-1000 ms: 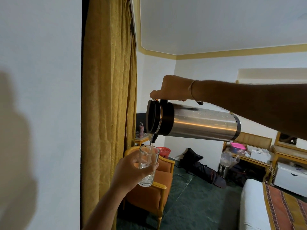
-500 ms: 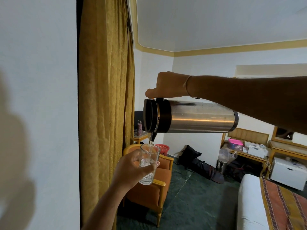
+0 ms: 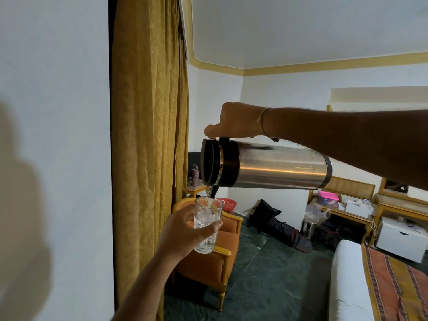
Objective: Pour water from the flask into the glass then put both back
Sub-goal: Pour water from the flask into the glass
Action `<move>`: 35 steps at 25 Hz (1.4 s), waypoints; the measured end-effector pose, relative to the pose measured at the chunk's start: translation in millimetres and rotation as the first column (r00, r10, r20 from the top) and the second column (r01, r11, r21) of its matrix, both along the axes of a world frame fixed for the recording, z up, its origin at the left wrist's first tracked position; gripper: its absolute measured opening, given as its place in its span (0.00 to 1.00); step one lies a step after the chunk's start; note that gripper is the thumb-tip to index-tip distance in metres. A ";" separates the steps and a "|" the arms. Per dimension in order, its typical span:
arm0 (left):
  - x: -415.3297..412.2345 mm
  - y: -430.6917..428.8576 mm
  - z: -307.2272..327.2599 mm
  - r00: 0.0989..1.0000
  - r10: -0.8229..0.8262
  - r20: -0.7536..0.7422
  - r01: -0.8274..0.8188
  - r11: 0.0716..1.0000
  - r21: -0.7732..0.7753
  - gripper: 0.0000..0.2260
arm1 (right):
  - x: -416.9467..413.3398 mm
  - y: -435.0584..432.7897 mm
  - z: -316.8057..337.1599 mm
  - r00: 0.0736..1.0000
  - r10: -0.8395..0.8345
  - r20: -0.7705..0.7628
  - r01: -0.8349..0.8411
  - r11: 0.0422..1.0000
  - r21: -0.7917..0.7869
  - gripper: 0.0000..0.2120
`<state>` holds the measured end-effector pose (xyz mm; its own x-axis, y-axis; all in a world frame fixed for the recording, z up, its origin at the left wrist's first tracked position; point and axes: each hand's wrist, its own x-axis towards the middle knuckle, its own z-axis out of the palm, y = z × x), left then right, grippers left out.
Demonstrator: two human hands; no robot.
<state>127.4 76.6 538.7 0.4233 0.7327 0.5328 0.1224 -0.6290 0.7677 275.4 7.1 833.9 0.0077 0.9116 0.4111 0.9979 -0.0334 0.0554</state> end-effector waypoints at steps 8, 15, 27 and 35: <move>-2.8 -0.2 0.0 1.000 -0.022 0.018 0.021 0.999 0.030 0.27 | 7.7 -8.1 -6.8 0.999 -0.016 -0.045 0.016 1.000 -0.003 0.28; -4.0 -3.8 4.6 0.997 -0.051 0.058 0.049 0.998 0.029 0.38 | 18.4 -14.6 -16.8 0.985 -0.029 -0.169 0.024 0.999 -0.028 0.29; -10.8 -5.0 4.2 0.991 -0.091 0.097 0.082 0.992 0.094 0.21 | 57.5 -37.2 -52.5 0.721 0.002 -0.693 0.026 0.999 0.029 0.32; -13.4 3.8 -19.0 0.999 0.012 0.043 -0.013 0.999 0.039 0.32 | 101.6 -72.5 -183.7 -0.081 0.219 -0.972 0.238 0.952 0.195 0.29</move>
<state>114.1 80.4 519.7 0.3905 0.7160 0.5786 0.0979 -0.6572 0.7473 377.0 -65.5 650.2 0.6142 0.7804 0.1171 -0.0348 0.1750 -0.9840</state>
